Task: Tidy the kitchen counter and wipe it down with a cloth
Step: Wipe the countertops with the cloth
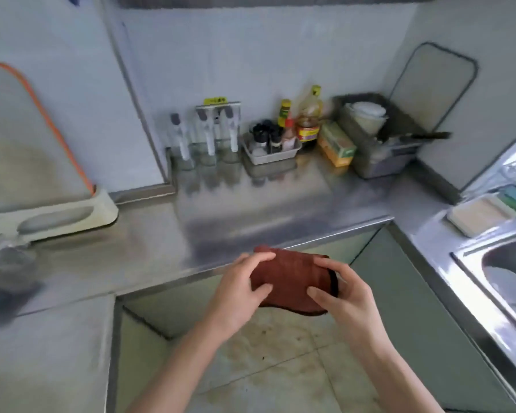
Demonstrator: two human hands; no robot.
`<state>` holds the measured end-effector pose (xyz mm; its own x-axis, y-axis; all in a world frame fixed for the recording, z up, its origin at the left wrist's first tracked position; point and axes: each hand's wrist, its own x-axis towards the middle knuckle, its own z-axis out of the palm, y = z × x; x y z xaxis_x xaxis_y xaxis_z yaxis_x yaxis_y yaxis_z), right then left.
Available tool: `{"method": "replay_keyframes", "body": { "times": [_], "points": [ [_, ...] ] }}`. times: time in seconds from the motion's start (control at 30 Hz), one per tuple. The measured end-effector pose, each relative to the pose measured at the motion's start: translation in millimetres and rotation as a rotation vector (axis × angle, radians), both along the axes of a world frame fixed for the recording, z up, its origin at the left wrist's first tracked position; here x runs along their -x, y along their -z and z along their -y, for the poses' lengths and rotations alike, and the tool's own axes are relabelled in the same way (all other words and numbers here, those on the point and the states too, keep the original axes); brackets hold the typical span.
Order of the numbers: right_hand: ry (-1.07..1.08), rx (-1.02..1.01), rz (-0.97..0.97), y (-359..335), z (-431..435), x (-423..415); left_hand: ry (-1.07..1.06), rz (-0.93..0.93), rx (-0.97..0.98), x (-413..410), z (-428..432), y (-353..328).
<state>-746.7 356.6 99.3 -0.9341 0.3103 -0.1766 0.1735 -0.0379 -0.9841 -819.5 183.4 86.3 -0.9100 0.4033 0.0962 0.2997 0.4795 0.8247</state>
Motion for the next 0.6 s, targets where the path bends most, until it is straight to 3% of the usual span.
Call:
{"method": "replay_keyframes", "body": {
  "times": [0.2,0.33,0.6],
  "points": [
    [0.354,-0.013,-0.054,-10.4,-112.4,-15.3,0.370,0.037,-0.003,31.1,-142.4,-13.0],
    [0.517,-0.023,-0.063,-11.8,-204.3,-20.7,0.517,-0.018,0.109,43.4,-246.6,-12.8],
    [0.479,-0.232,0.023,-21.4,-370.1,2.7,0.560,-0.111,0.032,88.4,-421.7,-36.1]
  ]
}}
